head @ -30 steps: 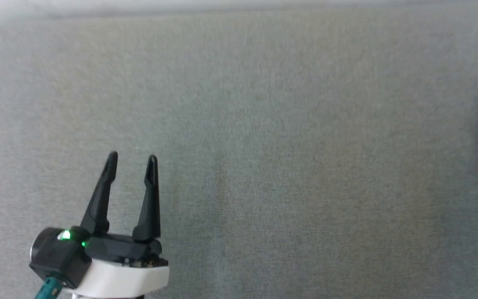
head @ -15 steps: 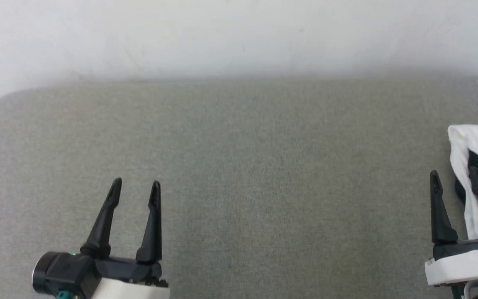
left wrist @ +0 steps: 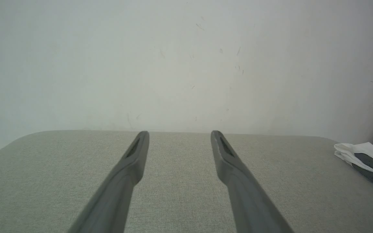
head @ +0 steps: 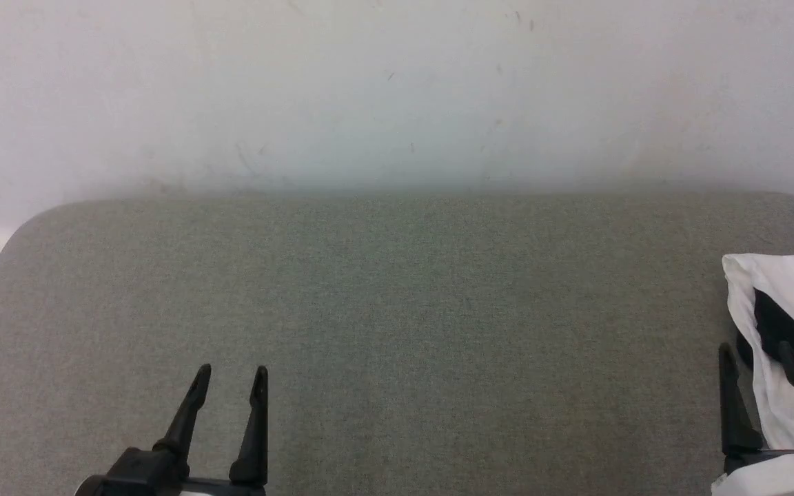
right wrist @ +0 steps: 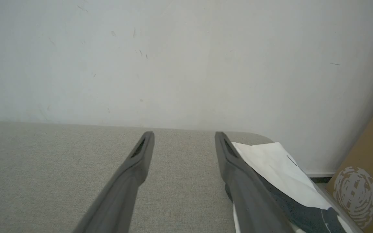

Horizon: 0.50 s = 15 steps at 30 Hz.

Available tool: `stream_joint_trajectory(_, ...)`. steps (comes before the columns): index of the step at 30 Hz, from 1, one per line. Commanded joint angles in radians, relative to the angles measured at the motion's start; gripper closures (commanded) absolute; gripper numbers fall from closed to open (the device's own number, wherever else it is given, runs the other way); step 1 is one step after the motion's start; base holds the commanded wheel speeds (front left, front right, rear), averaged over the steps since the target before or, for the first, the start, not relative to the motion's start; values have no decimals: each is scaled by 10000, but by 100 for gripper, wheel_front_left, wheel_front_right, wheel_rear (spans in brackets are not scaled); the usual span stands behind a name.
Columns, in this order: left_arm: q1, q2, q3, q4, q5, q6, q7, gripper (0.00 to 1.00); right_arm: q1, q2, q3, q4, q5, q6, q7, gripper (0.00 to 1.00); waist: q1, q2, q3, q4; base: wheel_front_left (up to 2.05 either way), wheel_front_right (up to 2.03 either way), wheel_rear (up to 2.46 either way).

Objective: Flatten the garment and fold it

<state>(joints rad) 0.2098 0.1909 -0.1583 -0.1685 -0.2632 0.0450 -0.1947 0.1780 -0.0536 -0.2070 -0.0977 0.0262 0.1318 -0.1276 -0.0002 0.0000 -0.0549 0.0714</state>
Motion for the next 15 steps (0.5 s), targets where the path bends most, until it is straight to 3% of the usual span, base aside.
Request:
stream_joint_trajectory(1, 127, 18, -7, 123, -65, -103, -97, 0, 85, 32, 69, 158, 26, -11, -129, 0, 2, 0, -19, -65, 0, 0, 0)
stream_joint_trajectory(14, 44, 21, -28, 328, -100, -90, -342, 0, -126, 33, 285, 575, 46, -11, -287, 0, 2, 0, 104, -100, 0, 0, 0)
stream_joint_trajectory(15, 81, -1, -18, 317, -110, -6, -266, 100, -51, 2, 258, 554, 4, 0, -233, 100, 3, 0, 104, -103, 0, 0, 0)
